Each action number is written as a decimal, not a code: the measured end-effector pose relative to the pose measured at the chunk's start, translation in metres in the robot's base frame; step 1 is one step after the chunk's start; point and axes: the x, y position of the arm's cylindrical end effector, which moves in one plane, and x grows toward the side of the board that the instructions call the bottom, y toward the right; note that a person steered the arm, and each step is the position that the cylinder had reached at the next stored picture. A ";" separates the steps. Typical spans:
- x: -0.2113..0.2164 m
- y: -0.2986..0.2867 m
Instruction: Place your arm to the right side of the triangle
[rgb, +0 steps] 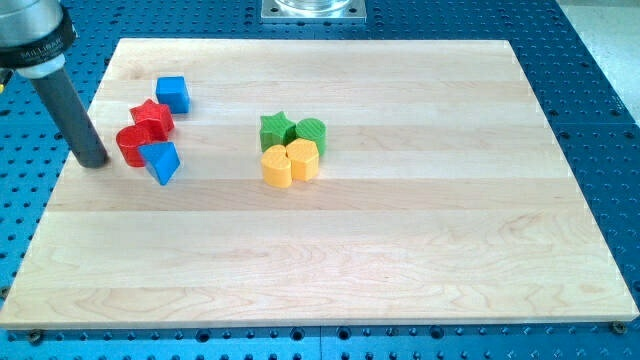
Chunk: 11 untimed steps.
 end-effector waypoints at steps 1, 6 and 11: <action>0.000 0.025; 0.026 0.115; 0.111 0.143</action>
